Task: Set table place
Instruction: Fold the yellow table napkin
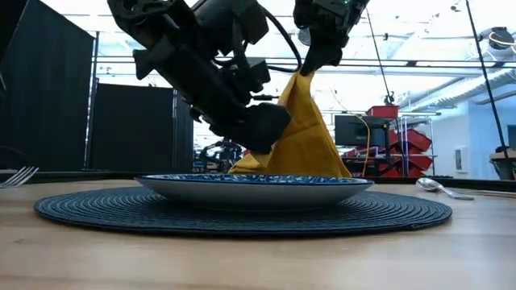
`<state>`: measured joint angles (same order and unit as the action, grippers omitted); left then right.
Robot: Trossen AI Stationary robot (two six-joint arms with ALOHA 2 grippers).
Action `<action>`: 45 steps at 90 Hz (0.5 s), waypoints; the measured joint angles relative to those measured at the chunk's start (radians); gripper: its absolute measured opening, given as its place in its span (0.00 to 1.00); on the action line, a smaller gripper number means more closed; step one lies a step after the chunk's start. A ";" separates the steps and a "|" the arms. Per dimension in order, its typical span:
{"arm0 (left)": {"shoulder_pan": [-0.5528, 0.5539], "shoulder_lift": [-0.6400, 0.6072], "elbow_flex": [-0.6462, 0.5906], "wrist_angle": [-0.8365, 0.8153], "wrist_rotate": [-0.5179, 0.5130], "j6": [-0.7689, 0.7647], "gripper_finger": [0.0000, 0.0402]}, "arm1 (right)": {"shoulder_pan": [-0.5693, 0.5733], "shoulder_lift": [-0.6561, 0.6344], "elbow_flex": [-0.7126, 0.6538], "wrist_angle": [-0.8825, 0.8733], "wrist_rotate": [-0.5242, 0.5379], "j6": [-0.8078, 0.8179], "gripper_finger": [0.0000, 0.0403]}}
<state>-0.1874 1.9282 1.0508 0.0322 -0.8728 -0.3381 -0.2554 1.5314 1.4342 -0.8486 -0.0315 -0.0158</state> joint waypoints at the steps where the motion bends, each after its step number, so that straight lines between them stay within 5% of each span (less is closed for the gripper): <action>1: -0.001 0.000 0.000 -0.001 0.000 0.008 0.22 | -0.001 0.000 0.000 0.000 0.000 0.000 0.00; 11: -0.011 0.000 0.000 -0.003 -0.007 0.082 0.03 | -0.014 0.000 0.000 0.005 0.000 0.000 0.00; 45: -0.002 -0.252 -0.002 -0.015 -0.239 0.351 0.00 | -0.020 0.000 0.000 0.039 0.000 -0.007 0.00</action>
<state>-0.1895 1.6766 1.0492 0.0170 -1.1114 0.0129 -0.2758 1.5314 1.4338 -0.8094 -0.0311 -0.0232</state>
